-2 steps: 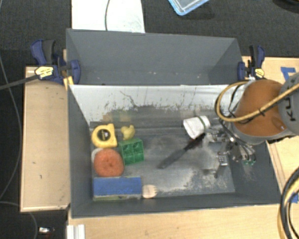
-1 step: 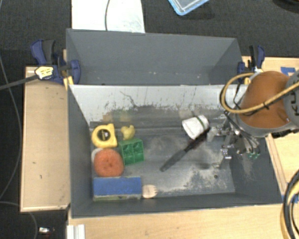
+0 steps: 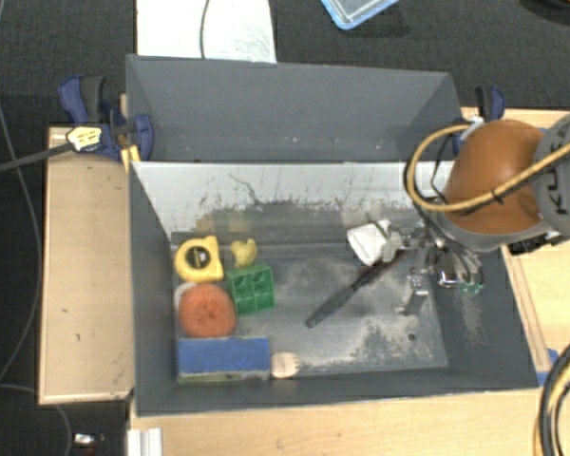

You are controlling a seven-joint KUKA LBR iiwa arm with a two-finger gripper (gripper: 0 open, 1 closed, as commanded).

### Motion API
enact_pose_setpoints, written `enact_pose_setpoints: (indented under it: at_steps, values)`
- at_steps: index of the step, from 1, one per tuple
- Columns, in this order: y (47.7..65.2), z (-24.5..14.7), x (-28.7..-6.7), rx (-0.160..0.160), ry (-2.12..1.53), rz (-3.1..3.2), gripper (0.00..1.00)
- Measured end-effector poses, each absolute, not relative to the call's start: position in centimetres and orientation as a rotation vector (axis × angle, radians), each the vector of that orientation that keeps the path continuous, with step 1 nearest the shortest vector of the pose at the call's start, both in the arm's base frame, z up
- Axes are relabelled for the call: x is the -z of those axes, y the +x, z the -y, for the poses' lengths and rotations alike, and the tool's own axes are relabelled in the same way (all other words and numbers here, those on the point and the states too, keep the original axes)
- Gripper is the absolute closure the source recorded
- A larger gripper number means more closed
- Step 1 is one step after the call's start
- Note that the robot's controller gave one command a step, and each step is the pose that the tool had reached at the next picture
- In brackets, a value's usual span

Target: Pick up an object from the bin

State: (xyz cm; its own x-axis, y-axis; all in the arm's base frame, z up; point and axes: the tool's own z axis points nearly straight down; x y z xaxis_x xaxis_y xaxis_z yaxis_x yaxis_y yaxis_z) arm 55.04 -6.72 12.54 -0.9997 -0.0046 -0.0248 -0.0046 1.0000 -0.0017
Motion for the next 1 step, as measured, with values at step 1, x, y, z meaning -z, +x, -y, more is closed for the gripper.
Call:
enact_pose_setpoints:
  at_steps: [1]
  values:
    - [54.66, 4.06, -10.49, 0.003, 0.008, -3.118, 0.0]
